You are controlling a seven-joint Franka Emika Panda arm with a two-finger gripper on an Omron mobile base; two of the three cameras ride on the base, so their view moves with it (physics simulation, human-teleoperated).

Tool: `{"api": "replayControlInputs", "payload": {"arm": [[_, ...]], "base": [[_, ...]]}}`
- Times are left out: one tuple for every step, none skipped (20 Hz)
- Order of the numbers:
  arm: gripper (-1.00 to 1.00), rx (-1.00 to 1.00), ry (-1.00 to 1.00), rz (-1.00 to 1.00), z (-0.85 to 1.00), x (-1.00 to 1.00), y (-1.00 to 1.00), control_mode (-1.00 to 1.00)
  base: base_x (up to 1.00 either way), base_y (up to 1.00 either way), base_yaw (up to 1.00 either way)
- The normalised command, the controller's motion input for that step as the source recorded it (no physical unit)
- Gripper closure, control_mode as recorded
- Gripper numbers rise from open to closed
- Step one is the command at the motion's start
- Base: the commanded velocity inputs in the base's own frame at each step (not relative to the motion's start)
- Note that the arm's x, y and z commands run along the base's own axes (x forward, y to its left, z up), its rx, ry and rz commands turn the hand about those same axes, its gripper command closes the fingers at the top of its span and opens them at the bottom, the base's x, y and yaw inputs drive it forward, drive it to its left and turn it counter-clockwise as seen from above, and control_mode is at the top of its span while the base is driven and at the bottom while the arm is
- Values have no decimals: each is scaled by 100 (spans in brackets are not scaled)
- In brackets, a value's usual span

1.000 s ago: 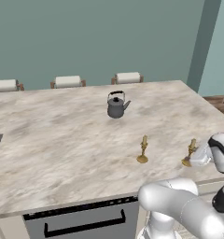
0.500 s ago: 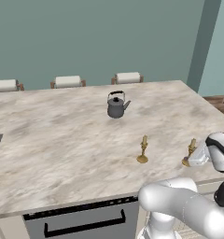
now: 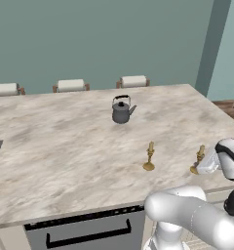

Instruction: Pick the candle and candle from the dining table and place them in the open cabinet. Close the cabinet after placing the objects.

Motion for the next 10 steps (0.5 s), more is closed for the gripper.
{"api": "replayControlInputs", "payload": {"arm": [[100, 0, 0, 0, 0, 0, 0, -100], [100, 0, 0, 0, 0, 0, 0, -100], [100, 0, 0, 0, 0, 0, 0, -100], [100, 0, 0, 0, 0, 0, 0, -100], [100, 0, 0, 0, 0, 0, 0, -100], [100, 0, 0, 0, 3, 0, 3, -100], [100, 0, -4, 0, 20, -9, 0, -100], [100, 0, -5, 0, 21, -13, 0, -100], [100, 0, -5, 0, 42, 0, 0, -100], [100, 0, -4, 0, 45, -9, 0, -100]], "base": [[0, 0, 0], [0, 0, 0], [0, 0, 0], [0, 0, 0], [0, 0, 0], [0, 0, 0], [0, 0, 0], [0, 0, 0], [0, 0, 0], [0, 0, 0]]}}
